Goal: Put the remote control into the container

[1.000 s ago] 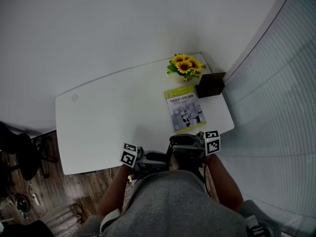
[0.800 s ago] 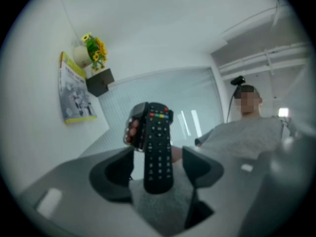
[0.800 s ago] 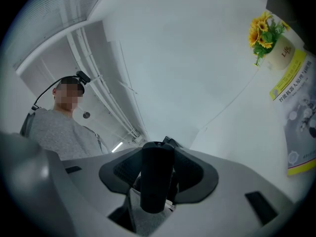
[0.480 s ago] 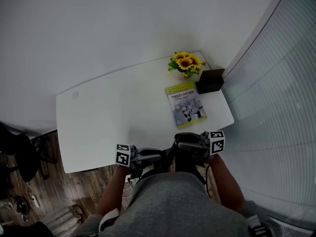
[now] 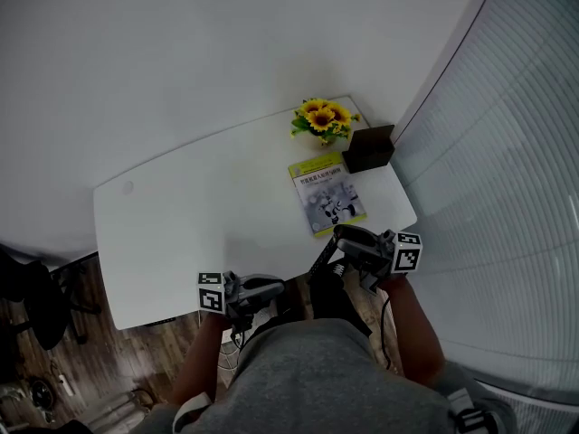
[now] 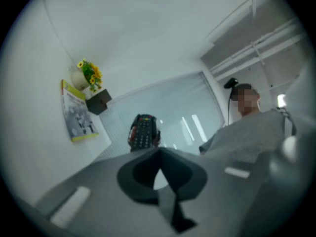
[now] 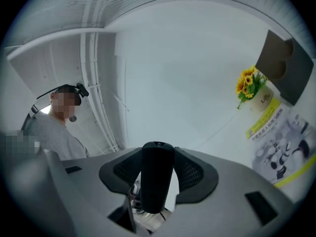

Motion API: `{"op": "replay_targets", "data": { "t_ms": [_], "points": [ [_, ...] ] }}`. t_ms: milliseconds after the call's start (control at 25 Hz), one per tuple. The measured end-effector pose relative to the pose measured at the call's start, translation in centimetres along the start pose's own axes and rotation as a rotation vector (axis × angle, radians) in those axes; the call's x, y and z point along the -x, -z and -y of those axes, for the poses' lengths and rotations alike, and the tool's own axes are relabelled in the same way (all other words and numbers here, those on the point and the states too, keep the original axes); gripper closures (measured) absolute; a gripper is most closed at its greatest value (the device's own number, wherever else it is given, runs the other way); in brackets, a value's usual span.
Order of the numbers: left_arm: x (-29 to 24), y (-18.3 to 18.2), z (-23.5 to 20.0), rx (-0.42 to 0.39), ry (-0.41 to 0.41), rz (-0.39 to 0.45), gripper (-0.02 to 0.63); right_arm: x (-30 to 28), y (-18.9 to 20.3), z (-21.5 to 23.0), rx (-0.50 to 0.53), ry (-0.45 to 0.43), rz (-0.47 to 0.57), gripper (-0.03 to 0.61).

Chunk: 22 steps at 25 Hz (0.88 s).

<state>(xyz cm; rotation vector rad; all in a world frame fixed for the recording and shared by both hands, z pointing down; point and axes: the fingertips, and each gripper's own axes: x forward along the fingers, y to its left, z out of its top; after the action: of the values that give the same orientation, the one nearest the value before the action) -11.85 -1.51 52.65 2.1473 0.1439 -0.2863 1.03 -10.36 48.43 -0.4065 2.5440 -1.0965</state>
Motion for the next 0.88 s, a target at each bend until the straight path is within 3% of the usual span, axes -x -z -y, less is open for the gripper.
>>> {"op": "replay_targets", "data": {
  "t_ms": [440,760,880],
  "points": [
    [-1.4,-0.3,-1.9,0.029,-0.040,-0.022,0.615,4.8,-9.2,5.8,0.145,0.244,0.212,0.368],
    [-2.3,-2.3,-4.7,0.062,-0.100,-0.023,0.615,8.8,-16.1,11.3,0.190,0.453,0.420,0.368],
    [-2.9,-3.1,-5.7,0.078,-0.117,-0.023,0.615,10.0,-18.0,13.2,0.196,0.531,0.449,0.368]
  ]
}}
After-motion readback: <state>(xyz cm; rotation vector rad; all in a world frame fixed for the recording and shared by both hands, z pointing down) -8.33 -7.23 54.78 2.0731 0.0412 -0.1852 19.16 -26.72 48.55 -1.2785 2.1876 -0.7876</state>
